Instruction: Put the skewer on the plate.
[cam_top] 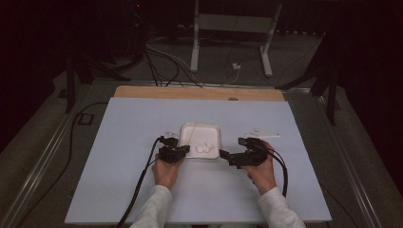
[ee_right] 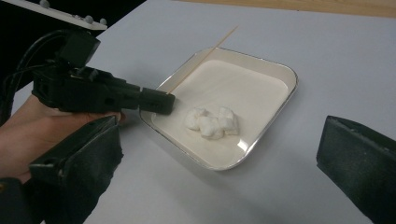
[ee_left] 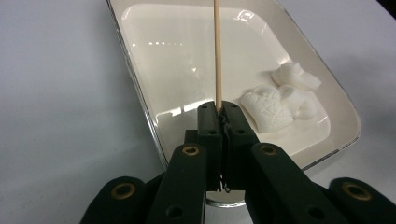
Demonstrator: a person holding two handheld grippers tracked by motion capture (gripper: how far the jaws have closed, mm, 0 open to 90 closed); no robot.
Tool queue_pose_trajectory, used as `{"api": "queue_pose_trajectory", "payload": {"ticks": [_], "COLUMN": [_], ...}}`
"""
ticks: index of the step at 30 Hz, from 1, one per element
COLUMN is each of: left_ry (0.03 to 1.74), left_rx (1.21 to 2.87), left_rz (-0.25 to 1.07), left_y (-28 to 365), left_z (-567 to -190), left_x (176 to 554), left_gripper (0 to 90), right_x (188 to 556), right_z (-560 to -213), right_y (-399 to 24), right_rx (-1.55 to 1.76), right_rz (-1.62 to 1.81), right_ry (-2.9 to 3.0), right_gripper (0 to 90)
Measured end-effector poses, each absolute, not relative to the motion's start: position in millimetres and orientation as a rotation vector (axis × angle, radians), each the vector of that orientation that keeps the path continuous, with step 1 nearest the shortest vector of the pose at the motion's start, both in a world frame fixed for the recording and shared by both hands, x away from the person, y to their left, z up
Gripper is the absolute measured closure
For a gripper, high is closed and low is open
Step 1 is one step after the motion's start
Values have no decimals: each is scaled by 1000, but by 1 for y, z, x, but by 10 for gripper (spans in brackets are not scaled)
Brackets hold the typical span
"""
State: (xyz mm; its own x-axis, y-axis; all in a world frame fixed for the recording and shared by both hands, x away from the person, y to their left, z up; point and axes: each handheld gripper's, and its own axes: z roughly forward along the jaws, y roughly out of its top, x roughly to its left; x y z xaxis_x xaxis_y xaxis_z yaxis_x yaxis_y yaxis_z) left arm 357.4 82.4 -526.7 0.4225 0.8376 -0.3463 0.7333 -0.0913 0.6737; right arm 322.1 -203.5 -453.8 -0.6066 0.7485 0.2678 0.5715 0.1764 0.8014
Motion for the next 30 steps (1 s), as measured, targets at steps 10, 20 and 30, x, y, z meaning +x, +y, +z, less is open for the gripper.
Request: {"api": "queue_pose_trajectory", "payload": {"ticks": [10, 20, 30], "left_ry": [1362, 1368, 1304], "left_rx": [1852, 1850, 1807], "left_rz": [164, 161, 150], "left_y": [80, 77, 81], "left_z": [-526, -525, -517], "left_x": [359, 359, 357], "left_gripper": [890, 868, 584], "right_x": [322, 321, 321], "right_z": [-454, -453, -453], "right_y": [-203, -202, -203], "right_rx": [1287, 1284, 1281], "right_rz": [1413, 1417, 1418], "right_ry": [2261, 2263, 2263], "right_gripper": [0, 0, 0]}}
